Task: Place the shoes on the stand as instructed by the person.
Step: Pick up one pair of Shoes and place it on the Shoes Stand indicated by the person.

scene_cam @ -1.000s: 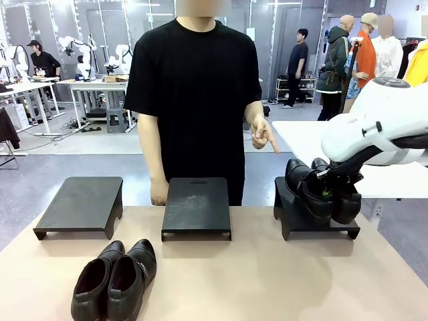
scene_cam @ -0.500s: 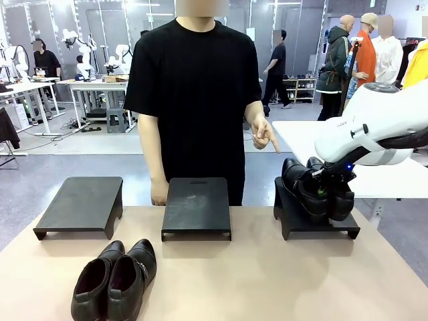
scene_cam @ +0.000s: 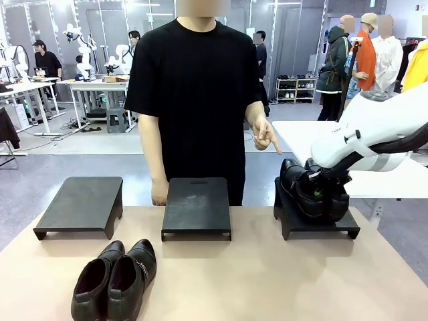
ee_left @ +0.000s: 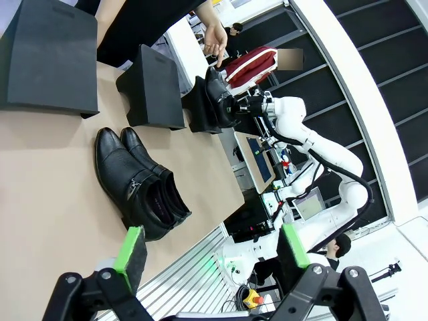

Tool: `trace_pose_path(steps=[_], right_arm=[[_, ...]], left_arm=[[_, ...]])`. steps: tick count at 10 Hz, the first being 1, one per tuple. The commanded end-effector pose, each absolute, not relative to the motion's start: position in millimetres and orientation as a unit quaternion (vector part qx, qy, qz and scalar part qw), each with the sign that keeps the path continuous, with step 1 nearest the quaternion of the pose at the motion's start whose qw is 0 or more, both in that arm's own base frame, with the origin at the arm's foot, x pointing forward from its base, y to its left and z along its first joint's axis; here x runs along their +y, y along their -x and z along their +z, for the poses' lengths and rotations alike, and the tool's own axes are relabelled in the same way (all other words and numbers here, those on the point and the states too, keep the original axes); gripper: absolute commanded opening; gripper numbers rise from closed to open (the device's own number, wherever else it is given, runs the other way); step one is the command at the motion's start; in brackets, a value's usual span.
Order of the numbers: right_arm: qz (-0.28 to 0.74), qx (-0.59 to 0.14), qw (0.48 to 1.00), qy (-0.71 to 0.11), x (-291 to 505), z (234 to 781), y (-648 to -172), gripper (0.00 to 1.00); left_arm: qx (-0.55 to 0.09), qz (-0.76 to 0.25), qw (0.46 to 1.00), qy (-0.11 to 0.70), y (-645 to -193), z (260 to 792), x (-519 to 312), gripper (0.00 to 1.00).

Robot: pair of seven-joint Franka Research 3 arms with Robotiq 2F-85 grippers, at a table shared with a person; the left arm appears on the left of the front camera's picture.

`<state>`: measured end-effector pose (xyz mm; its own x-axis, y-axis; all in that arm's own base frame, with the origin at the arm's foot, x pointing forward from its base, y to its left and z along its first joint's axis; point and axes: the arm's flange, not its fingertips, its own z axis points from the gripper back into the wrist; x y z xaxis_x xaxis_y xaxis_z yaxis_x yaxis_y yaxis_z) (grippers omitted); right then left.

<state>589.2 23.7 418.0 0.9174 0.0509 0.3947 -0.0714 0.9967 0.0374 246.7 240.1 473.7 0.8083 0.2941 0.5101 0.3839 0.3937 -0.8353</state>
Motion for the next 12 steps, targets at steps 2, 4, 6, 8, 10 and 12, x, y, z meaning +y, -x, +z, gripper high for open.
trace_pose_path(steps=[2, 4, 6, 8, 10, 12], right_arm=[[0.032, -0.228, 0.972, -0.046, 18.2, 419.4, -595.9, 0.08], [0.027, -0.223, 0.973, -0.048, 18.2, 417.5, -596.6, 0.08], [0.02, -0.216, 0.975, -0.054, 18.2, 417.3, -598.0, 0.31], [0.018, -0.214, 0.975, -0.052, 18.5, 417.5, -598.4, 0.65], [0.018, -0.212, 0.976, -0.052, 17.8, 418.0, -598.5, 0.99], [0.018, -0.213, 0.976, -0.052, 17.7, 418.2, -597.7, 1.0]], left_arm=[[-0.313, -0.034, 0.77, 0.555, -246.4, 474.9, 241.6, 1.0], [-0.313, -0.034, 0.77, 0.555, -246.4, 474.9, 241.6, 1.0], [-0.313, -0.034, 0.77, 0.555, -246.4, 474.9, 241.6, 1.0], [-0.313, -0.034, 0.77, 0.555, -246.4, 474.9, 241.6, 1.0], [-0.313, -0.034, 0.77, 0.555, -246.4, 474.9, 241.6, 1.0], [-0.313, -0.034, 0.77, 0.555, -246.4, 474.9, 241.6, 1.0]])
